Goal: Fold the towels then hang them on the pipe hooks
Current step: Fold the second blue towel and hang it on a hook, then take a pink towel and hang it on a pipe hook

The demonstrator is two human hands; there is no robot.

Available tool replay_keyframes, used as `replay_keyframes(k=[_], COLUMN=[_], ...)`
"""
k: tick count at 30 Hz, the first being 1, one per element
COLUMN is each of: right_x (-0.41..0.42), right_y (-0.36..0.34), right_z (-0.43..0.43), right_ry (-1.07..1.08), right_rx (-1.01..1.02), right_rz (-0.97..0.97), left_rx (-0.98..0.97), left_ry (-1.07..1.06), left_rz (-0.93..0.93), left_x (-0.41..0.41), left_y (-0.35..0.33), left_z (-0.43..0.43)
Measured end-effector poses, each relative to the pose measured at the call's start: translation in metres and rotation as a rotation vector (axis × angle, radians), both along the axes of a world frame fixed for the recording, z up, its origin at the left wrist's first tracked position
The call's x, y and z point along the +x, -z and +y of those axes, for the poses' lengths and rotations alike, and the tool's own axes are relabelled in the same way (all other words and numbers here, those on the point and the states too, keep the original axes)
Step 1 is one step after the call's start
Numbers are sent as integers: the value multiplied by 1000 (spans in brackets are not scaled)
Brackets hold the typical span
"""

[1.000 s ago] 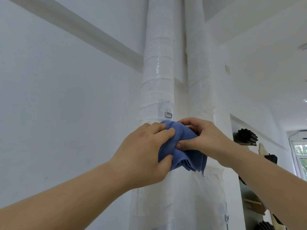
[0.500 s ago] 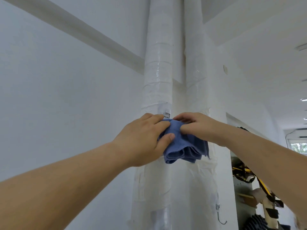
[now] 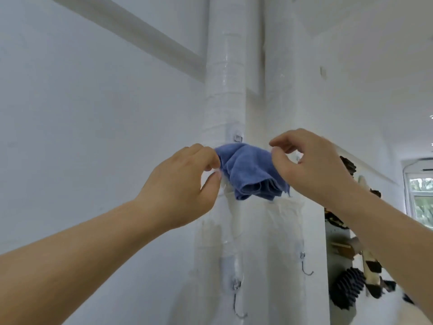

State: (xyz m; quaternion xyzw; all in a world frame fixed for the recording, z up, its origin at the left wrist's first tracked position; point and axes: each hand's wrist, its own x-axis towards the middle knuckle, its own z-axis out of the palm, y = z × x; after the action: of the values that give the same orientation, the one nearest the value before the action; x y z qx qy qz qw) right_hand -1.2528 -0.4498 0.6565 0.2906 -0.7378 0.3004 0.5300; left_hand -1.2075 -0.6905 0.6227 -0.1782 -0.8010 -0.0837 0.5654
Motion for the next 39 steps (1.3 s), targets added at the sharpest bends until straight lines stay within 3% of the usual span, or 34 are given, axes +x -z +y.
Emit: replay_keyframes(k=[3, 6, 15, 23, 32, 39], right_x=[17, 29, 107, 234, 391, 503], right_y=[65, 137, 362, 521, 616, 677], right_z=[4, 5, 42, 146, 308, 389], right_ry=[-51, -21, 138, 352, 487, 626], right_rx=[-181, -226, -4, 27, -172, -300], right_rz=[-3, -161, -929, -1373, -1594, -1698], left_rx=[33, 85, 88, 80, 65, -1], left_ry=[111, 206, 460, 507, 602, 661], left_rz=[-128, -293, -770, -1198, -1676, -1918], left_x=[1, 1, 36, 133, 269, 381], left_y=[49, 102, 309, 497, 613, 665], left_z=[4, 12, 75, 186, 371, 464])
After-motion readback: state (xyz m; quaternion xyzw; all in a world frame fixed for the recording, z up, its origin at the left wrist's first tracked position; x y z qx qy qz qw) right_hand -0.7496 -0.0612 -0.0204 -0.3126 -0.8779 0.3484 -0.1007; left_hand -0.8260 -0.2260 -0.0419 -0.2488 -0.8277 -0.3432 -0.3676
